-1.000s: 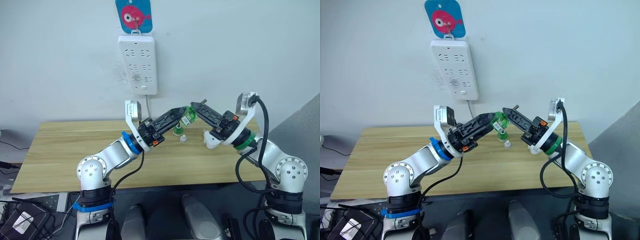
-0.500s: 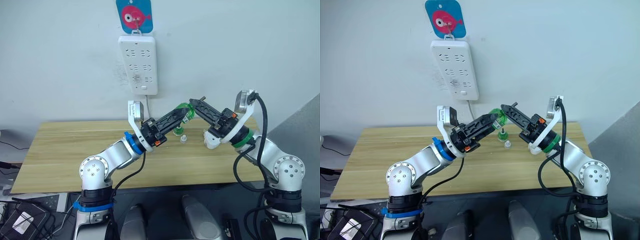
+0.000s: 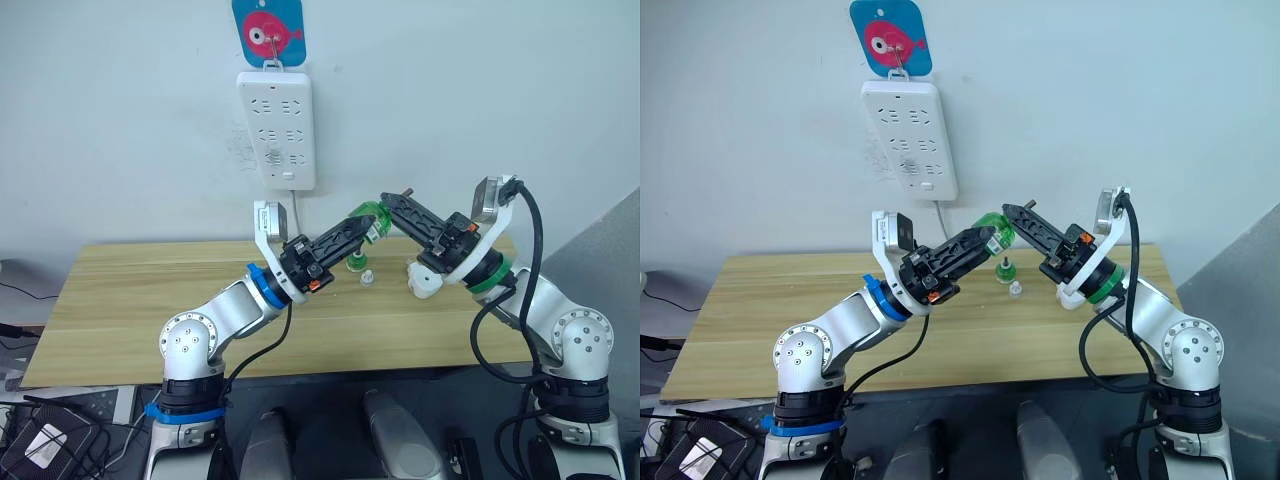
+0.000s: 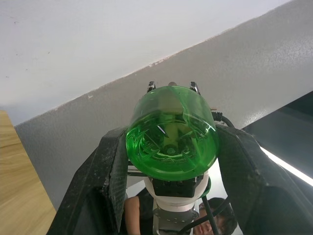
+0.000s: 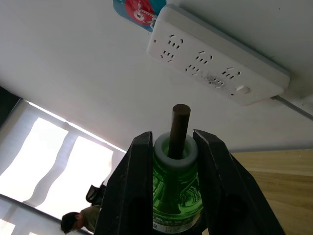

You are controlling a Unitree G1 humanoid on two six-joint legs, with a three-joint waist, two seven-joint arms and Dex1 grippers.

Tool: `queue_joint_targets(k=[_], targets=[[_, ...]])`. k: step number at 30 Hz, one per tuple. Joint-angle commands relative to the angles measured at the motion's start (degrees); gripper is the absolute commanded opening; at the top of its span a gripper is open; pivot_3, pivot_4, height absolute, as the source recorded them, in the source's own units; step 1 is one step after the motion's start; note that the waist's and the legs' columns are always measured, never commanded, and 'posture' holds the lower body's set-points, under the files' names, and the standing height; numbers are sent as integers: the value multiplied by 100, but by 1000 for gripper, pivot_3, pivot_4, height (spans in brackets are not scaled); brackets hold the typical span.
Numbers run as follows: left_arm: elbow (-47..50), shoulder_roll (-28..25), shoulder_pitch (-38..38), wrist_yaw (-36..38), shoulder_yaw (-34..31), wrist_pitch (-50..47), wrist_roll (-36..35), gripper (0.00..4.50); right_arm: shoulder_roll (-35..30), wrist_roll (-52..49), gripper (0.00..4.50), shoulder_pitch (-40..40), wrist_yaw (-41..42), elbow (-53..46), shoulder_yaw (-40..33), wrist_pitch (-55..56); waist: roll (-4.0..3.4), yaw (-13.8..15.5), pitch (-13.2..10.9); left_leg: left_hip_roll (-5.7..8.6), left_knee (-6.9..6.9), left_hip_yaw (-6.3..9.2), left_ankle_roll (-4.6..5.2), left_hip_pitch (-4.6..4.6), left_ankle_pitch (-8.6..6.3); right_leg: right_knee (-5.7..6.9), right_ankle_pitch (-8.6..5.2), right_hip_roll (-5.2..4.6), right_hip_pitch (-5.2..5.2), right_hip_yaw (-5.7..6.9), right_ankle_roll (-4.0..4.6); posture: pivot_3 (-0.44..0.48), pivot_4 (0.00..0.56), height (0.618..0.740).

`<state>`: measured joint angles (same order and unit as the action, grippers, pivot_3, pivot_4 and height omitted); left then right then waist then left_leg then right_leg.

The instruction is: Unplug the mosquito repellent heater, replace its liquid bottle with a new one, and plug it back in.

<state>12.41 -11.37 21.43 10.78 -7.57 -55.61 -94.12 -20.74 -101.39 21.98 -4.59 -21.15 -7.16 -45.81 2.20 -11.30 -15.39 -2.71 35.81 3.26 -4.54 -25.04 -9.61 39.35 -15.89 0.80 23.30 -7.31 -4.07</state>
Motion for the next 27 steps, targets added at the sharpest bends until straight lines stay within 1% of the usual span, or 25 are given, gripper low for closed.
queue_joint_targets(k=[1,2,3,5,7,9,10,11,12,15,16,18,19,20,22,24,27], targets=[[148,-53,-32,71,72,51,39,2363,-76,-278,835,-25,22,-356,50,3,0,0,0,0,-1,0,0,-1,0,-2,0,0,0,-1,0,-245,182,733],[165,-88,-44,123,75,60,92,2363,-144,-276,835,-50,43,-321,-12,14,0,0,0,0,-1,0,0,-1,0,-3,0,0,0,-1,0,-246,184,733],[202,-165,-52,223,84,66,225,2363,-282,-206,1562,-78,69,-238,-106,-4,0,0,0,0,-1,0,0,-2,0,-5,0,0,0,-1,0,-246,187,733],[295,-412,-61,514,73,133,663,2337,-757,108,2213,-128,196,35,-333,-135,0,2,0,0,-1,-1,0,-2,0,-7,0,0,0,-2,0,-246,190,733],[358,-677,-69,820,81,223,1115,2330,-1262,482,2851,-145,438,208,-400,-324,0,7,0,1,-1,-3,0,-3,0,-14,1,0,0,-3,1,-246,193,733],[473,-1060,-126,1294,200,424,1816,2329,-1862,1100,3642,-144,860,292,-333,-565,0,5,0,0,-6,-11,0,-4,0,-29,7,0,0,-9,3,-245,201,733],[524,-1251,-160,1539,290,590,2217,2327,-2159,1480,3935,-154,1121,305,-238,-664,-1,5,0,0,-11,-15,0,-3,0,-33,7,-1,1,-13,3,-245,203,733],[609,-1520,-240,1926,496,900,2804,2327,-2494,1988,4313,-180,1461,274,-48,-723,-1,6,0,-1,-13,-18,1,-3,0,-35,7,-1,2,-15,3,-244,206,733],[640,-1722,-343,2232,664,1228,3327,2327,-2798,2478,4500,-198,1777,240,173,-765,-1,5,0,0,-18,-22,1,-3,0,-36,7,-1,6,-17,3,-242,209,733],[615,-2116,-672,2973,1095,2201,4588,2327,-3403,3975,4500,-97,2320,246,972,-649,0,7,2,-2,-55,-37,0,11,0,-44,5,-3,13,-27,5,-240,217,733],[548,-2183,-785,3148,1232,2602,5029,2327,-3527,4570,4500,15,2345,340,1343,-604,0,8,2,-2,-65,-39,0,11,0,-45,5,-3,19,-30,6,-239,218,733],[303,-2193,-967,3339,1397,3345,5770,2327,-3618,5547,4500,215,2547,544,1911,-396,0,6,2,-3,-75,-49,0,11,0,-46,5,-4,29,-39,5,-237,224,733],[151,-2166,-1045,3411,1445,3701,6082,2327,-3558,5941,4500,351,2567,703,2137,-365,0,11,1,-3,-79,-56,0,10,0,-47,5,-5,35,-45,5,-234,227,733],[53,-2126,-1097,3454,1470,3916,6281,2326,-3479,6191,4500,452,2597,836,2263,-400,0,13,1,-2,-83,-60,0,6,0,-47,5,-7,41,-49,5,-233,228,733],[-72,-2070,-1196,3587,1529,4217,6559,2326,-3364,6726,4500,902,2434,1069,2725,-1086,0,7,1,-2,-85,-75,0,0,0,-46,5,-7,54,-64,4,-231,233,733],[-135,-2010,-1299,3708,1582,4413,6739,2326,-3109,6998,4500,1272,2622,1427,2932,-1306,0,2,1,-3,-87,-100,0,-2,0,-42,7,-7,70,-90,0,-226,234,733],[-199,-1937,-1419,3824,1649,4669,6989,2326,-2712,7386,4500,1708,2800,2125,3022,-1527,0,10,1,-3,-85,-112,1,-5,0,-41,15,-7,75,-105,-12,-211,235,733]])
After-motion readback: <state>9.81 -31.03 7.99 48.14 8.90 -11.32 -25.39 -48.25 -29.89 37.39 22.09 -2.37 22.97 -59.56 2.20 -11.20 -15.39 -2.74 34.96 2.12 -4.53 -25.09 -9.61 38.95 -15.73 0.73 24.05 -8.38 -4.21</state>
